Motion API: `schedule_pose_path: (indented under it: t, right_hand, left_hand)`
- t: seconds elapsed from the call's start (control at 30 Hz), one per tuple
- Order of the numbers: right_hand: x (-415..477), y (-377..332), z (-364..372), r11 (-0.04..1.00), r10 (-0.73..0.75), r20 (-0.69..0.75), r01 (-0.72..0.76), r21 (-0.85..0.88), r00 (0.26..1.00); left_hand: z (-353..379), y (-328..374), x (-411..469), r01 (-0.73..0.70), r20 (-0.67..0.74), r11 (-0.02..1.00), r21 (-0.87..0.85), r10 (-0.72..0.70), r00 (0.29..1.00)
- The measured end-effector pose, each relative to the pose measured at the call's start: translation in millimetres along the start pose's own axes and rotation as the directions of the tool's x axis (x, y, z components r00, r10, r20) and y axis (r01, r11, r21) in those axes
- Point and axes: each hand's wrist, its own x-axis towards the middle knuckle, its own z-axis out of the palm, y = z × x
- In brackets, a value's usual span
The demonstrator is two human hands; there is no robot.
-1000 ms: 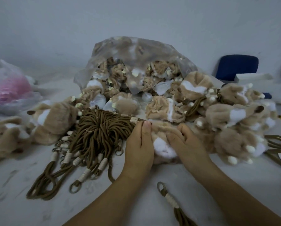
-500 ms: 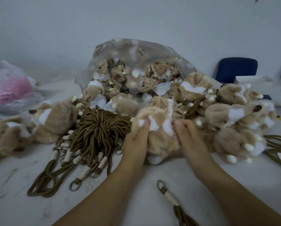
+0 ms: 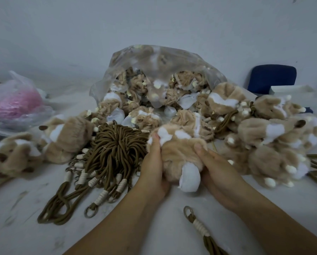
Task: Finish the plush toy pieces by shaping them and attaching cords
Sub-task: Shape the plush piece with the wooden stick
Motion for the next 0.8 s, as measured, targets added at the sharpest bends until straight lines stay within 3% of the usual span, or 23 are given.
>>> schedule_pose_path:
  t: [0.1,0.2,0.4,0.53,0.63,0.7,0.8]
  right_hand:
    - [1.0,-1.3,0.5,1.000,0.001,0.004,-0.001,0.027,1.000]
    - [0.9,0.7,-1.2,0.993,-0.059,-0.024,0.056,-0.103,0.998]
    - [-3.2,-1.4,-4.0,0.948,-0.086,0.123,0.119,-0.297,0.989]
    - [-2.3,3.7,-4.4,0.922,-0.088,0.101,0.119,-0.368,0.991]
    - [0.8,3.9,-8.8,0.912,-0.139,-0.021,0.119,-0.391,0.990]
    - [3.7,2.4,-12.2,0.927,-0.161,-0.100,0.116,-0.356,0.982]
    - [4.9,-3.1,-15.6,0.954,-0.180,-0.189,0.125,-0.274,0.965]
  left_hand:
    - [-1.0,0.0,3.5,0.066,0.083,0.993,-0.097,-0.058,0.995]
    - [-4.3,0.5,5.8,0.115,0.130,0.979,-0.166,-0.094,0.987]
    - [-14.4,-1.4,18.0,-0.010,0.104,0.969,-0.246,0.036,0.994]
    - [-16.6,-3.0,19.0,-0.036,0.105,0.978,-0.208,0.059,0.993]
    - [-12.4,-5.9,14.5,-0.108,0.157,0.991,-0.077,0.119,0.980]
    - [-6.2,-8.1,8.3,-0.187,0.092,0.976,0.111,0.177,0.980]
    - [-3.7,-11.1,5.1,-0.328,-0.018,0.807,0.490,0.386,0.922]
